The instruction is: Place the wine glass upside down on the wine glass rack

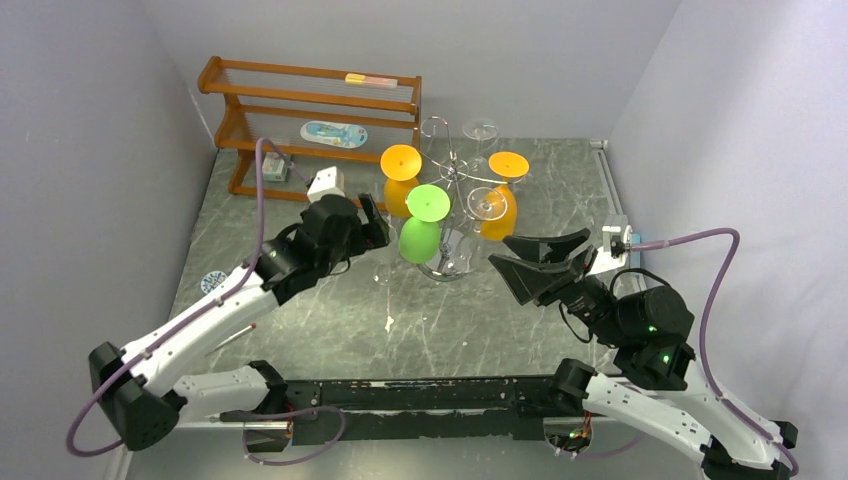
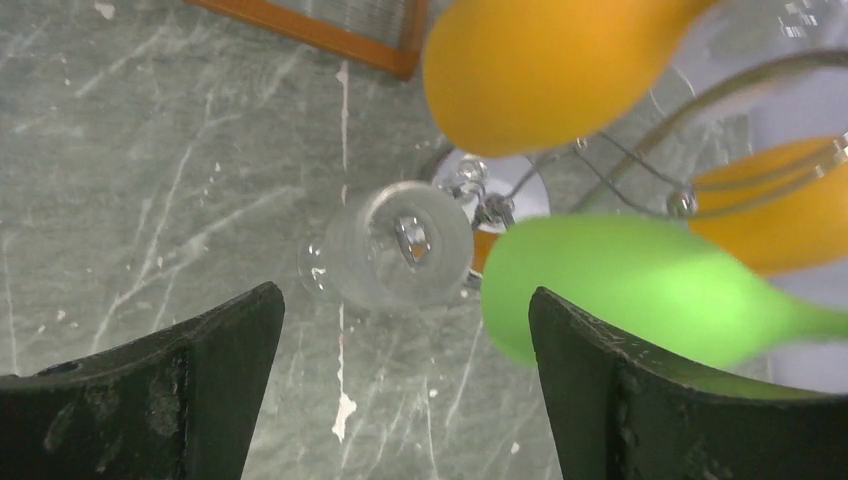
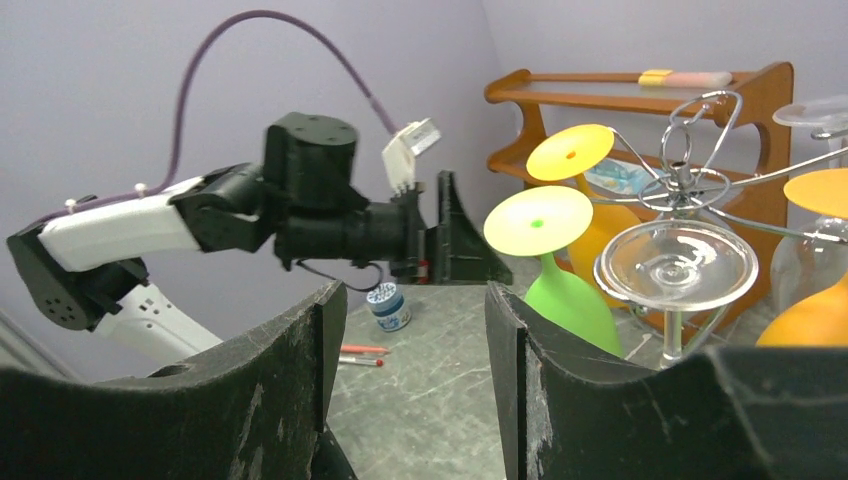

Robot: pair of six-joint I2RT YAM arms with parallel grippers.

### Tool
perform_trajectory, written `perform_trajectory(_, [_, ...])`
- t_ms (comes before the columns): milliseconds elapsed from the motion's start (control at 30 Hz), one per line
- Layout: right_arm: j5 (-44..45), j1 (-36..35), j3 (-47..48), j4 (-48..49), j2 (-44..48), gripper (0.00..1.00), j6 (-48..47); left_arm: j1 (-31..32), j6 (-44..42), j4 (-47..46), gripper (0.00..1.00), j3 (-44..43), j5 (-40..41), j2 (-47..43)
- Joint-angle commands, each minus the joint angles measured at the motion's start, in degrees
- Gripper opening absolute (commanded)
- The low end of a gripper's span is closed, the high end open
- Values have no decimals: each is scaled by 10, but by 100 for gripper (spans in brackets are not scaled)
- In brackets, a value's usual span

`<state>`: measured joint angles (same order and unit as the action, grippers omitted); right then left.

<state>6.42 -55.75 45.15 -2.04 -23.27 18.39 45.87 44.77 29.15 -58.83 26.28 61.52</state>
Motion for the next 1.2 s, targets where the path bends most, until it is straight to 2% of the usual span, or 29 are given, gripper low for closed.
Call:
perform_trajectory(0, [-12, -3, 17, -5, 8, 57, -4, -48, -27, 7, 94, -51, -48, 51])
perform_trajectory(200, [-1, -4, 13, -11, 15, 57, -5, -98, -37, -44, 69, -24, -152, 86])
perform_trajectory(333, [2, -3, 14, -13, 15, 57, -5, -123, -72, -20, 62, -37, -197, 112])
perform_trajectory(467, [3, -3, 11, -9, 15, 57, -4, -138, -91, -10, 59, -34, -225, 126])
perform_trajectory(633, [2, -3, 7, -6, 12, 57, 1, -139, -107, 0, 55, -35, -235, 153])
perform_trajectory(767, [4, -3, 11, -10, 10, 57, 3, -139, -130, 34, 39, -53, -232, 187])
perform_trajectory(933, [2, -3, 15, -10, 7, 57, 6, -139, -154, 78, 33, -68, -208, 196])
perform_trajectory(1067, [-3, -3, 17, -8, -3, 57, 12, -139, -162, 92, 21, -70, -194, 179])
perform_trajectory(1167, [-5, -4, 20, -8, -11, 57, 17, -139, -165, 99, 5, -69, -186, 170])
